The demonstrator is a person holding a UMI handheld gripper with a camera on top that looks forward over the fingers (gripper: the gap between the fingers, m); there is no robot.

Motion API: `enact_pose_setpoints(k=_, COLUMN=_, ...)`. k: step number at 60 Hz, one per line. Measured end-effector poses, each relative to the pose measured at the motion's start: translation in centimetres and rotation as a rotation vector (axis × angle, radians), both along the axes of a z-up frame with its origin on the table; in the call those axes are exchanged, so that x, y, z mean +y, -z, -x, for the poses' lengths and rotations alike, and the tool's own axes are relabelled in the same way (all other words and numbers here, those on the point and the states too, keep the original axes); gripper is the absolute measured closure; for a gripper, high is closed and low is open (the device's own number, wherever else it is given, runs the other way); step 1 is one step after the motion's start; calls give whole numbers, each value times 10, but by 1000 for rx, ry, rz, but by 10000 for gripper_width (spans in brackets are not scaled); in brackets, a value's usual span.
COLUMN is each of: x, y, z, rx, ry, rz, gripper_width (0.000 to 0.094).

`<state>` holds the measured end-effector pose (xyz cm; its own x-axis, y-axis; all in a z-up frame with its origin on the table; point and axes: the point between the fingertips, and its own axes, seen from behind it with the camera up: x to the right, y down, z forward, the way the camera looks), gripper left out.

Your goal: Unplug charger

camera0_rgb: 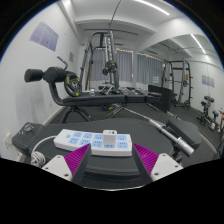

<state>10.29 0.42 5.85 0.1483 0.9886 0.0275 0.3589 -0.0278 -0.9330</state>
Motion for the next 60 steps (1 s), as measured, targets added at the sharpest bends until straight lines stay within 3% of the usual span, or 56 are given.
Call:
enact_pose_setpoints(k=28, x=6, y=40, z=110, rx=7, ry=11, rz=32, gripper_width=107)
enact_pose_setpoints(k=31, x=8, y=44, z=113, rx=3, ry=19, rz=31, gripper_width=149)
enact_pose_setpoints(k=32, x=9, y=46, z=114, rx=-1, ry=23, rz=31, gripper_width=263)
enact_pose_setpoints(k=34, x=12, y=43, z=116, rx=16, ry=40, rz=21, gripper_width=635)
enact_pose_setpoints(k=40, x=11, y=43, z=116, rx=24, ry=40, rz=26, gripper_width=727)
enact_pose_setpoints(k=45, x=10, y=38, z=119, rx=35, ry=28, rz=25, gripper_width=749)
enact_pose_setpoints(k=51, x=33, y=-47, z=125, rx=214, ry=48, rz=-19, gripper_width=751)
enact_pose_setpoints(k=56, x=51, y=-89, z=132, rx=202, ry=73, rz=111, gripper_width=752)
enact_pose_setpoints(k=60, x=83, y=-101, z=131, rx=182, ry=103, rz=81, gripper_width=751)
